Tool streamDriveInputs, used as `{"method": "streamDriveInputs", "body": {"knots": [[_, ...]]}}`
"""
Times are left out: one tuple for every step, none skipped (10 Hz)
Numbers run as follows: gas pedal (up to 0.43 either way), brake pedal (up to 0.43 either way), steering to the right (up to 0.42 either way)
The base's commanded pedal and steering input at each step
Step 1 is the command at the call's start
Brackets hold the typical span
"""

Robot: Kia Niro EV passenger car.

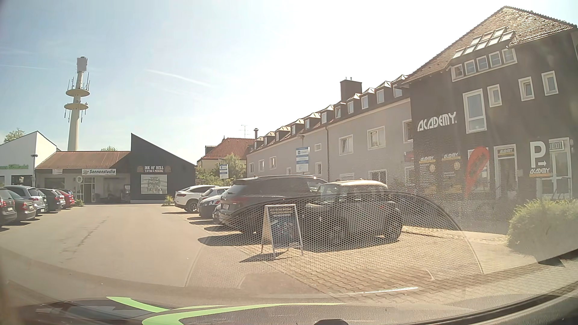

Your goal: Follow the waypoints while adhering to traffic rules and regulations

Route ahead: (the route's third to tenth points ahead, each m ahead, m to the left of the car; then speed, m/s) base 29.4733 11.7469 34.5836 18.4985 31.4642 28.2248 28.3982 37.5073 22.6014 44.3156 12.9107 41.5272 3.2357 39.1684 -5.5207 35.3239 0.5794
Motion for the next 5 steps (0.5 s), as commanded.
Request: {"method": "streamDriveInputs", "body": {"knots": [[0.150, 0.000, -0.225], [0.150, 0.000, -0.287], [0.157, 0.000, -0.350], [0.177, 0.000, -0.412], [0.189, 0.000, -0.471]]}}
